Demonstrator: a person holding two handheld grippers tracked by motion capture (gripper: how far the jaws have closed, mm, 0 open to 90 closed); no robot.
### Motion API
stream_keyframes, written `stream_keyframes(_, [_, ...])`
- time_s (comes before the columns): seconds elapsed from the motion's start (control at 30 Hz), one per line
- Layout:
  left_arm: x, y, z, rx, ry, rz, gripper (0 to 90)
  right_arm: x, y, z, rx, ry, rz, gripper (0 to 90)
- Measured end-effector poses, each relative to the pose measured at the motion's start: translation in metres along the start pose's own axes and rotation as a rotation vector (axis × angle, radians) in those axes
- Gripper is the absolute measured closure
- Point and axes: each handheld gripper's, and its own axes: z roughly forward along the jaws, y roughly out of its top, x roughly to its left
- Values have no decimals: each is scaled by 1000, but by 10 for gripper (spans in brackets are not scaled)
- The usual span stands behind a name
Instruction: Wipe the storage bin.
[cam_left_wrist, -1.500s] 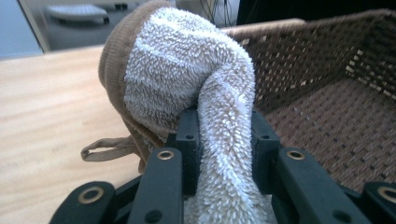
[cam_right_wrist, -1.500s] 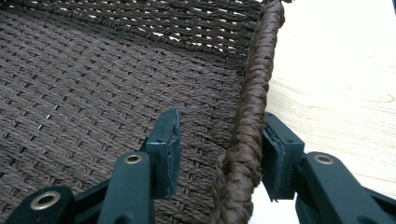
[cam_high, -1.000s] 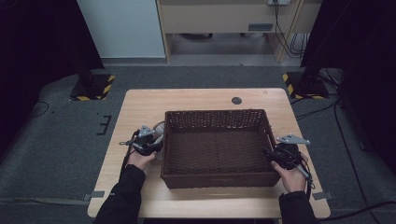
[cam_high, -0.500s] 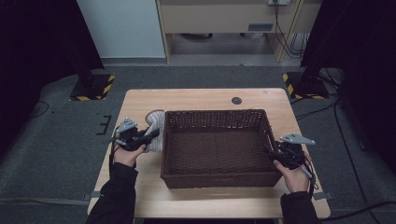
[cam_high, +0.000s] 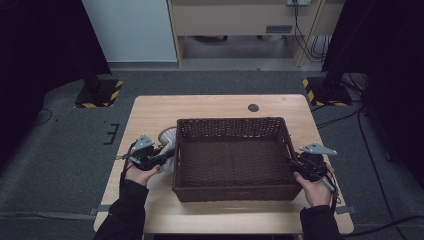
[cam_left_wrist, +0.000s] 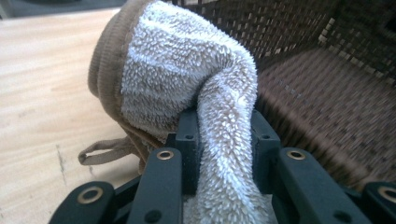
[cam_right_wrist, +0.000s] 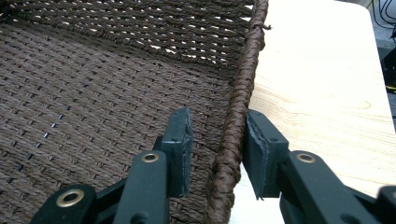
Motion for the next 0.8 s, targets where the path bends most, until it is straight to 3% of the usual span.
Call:
stream_keyframes(0.27, [3,-15,18,81,9,3,699,0,0,0,-3,4,8,639])
stream_keyframes(0.4, [7,-20,21,83,8,-15,698,0,0,0,-4,5,9,637])
stream_keyframes(0.5, [5,-23,23,114,23,-4,697,0,-1,0,-6,5,11,633])
stream_keyframes(0.57, [2,-21,19,99,30,0,697,0,-1,0,-7,8,12,616])
stream_keyframes(0.8, [3,-4,-23,-54,21,-45,696,-4,2,-5,-31,33,1,589])
